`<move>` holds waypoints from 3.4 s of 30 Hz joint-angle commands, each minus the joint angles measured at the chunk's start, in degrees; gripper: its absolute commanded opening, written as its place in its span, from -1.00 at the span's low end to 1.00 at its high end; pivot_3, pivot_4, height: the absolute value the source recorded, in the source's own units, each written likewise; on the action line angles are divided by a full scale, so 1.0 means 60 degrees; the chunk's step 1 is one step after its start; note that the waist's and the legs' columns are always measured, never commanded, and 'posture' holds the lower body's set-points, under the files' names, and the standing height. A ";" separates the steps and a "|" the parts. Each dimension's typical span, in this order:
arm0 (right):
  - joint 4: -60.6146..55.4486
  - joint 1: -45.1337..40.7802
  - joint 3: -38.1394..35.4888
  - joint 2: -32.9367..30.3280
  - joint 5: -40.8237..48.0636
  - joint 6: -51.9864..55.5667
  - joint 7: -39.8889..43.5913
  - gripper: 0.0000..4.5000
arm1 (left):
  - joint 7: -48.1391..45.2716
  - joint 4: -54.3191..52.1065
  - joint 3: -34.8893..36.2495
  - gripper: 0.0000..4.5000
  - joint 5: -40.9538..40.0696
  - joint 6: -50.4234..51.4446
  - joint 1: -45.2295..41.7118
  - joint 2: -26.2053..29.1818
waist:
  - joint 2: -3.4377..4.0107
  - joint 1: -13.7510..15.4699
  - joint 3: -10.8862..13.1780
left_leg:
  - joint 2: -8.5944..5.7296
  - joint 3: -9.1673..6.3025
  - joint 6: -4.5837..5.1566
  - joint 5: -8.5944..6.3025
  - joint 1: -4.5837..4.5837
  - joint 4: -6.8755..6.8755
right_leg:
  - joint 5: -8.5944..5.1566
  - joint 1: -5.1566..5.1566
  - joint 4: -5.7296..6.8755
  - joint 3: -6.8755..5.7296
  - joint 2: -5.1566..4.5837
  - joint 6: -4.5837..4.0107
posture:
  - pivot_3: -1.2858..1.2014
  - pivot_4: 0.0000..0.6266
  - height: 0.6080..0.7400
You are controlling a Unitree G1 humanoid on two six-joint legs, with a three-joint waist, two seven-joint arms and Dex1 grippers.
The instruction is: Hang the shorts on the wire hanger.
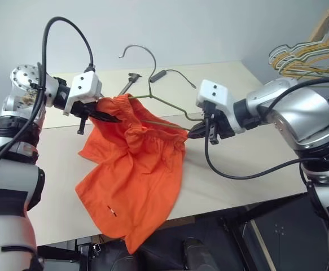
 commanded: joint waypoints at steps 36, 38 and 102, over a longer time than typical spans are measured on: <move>-0.0742 0.6194 -0.4212 0.4250 0.0656 -0.3208 -0.4401 0.99 | -0.0036 -0.1306 0.0244 -1.00 -0.1480 0.2146 0.0690 0.0867 | -0.0013 0.0012 -0.0033 | 0.0001 -0.0030 0.0081 -0.0046 0.0086 0.0018 | -0.0002 0.0042 0.0010 0.0057 0.0005 0.0002 | -0.07 -0.79 1.00; -0.0393 0.6123 -0.3866 0.4480 0.0351 -0.3418 -0.4520 0.99 | -0.0036 -0.1314 0.0262 -1.00 -0.1479 0.2166 0.0699 0.0868 | -0.0013 0.0021 -0.0033 | 0.0000 -0.0029 0.0081 -0.0046 0.0086 0.0019 | -0.0001 0.0042 0.0016 0.0059 0.0005 0.0002 | -0.07 -0.79 1.00; -0.2722 0.5193 -0.3078 0.0441 0.1858 -0.1591 -0.3102 0.73 | 0.0869 -0.0595 0.1915 -1.00 0.2416 0.0279 0.1931 -0.0526 | -0.0014 0.0278 -0.0034 | 0.0001 -0.0010 0.0107 -0.0062 0.0068 0.0043 | -0.0005 0.0045 0.0069 0.0037 0.0000 0.0001 | -0.09 -0.83 1.00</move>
